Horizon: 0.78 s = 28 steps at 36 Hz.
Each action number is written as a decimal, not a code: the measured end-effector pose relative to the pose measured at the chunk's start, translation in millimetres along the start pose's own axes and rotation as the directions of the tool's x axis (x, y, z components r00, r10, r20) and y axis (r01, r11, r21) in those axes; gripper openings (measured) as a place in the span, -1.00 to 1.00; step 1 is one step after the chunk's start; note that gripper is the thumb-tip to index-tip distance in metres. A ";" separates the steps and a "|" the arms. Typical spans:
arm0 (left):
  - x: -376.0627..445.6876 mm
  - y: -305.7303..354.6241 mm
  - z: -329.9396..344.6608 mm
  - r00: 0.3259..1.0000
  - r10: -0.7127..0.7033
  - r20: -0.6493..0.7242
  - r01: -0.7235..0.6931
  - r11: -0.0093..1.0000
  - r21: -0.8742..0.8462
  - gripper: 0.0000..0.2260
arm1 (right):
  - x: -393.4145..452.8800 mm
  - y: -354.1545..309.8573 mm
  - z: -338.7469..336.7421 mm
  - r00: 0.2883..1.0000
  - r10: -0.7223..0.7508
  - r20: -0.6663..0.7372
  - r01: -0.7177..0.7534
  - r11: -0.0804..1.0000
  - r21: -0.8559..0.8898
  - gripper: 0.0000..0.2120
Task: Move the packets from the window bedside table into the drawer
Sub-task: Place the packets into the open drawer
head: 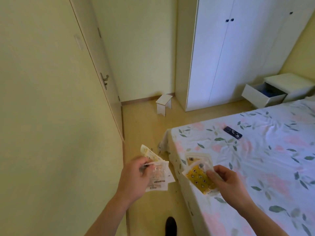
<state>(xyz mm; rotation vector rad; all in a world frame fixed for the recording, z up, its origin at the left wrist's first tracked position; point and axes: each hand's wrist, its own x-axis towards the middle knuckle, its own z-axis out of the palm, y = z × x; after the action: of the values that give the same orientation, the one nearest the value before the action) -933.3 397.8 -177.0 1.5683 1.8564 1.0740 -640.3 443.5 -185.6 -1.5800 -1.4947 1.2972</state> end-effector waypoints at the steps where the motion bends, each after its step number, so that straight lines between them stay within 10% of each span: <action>1: 18.8 -3.7 -0.6 1.000 0.005 0.000 -0.005 1.000 -0.001 -0.92 | 19.1 -4.0 3.7 1.000 -0.005 0.005 0.005 1.000 -0.003 -0.78; 17: 282.2 -62.7 -48.7 0.993 -0.096 -0.066 0.096 0.995 -0.005 -0.83 | 311.7 -139.6 86.9 0.984 -0.102 0.143 0.104 0.995 -0.001 -0.75; 28: 521.6 -121.3 -32.2 0.994 0.013 0.110 -0.013 1.000 -0.002 -0.87 | 478.2 -167.4 108.4 0.998 0.031 -0.047 -0.029 0.999 0.027 -0.76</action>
<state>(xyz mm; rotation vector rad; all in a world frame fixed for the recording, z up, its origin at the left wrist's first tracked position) -1148.7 889.0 -191.6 1.6077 1.7738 0.9739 -856.6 914.4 -187.5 -1.6111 -1.4250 1.2817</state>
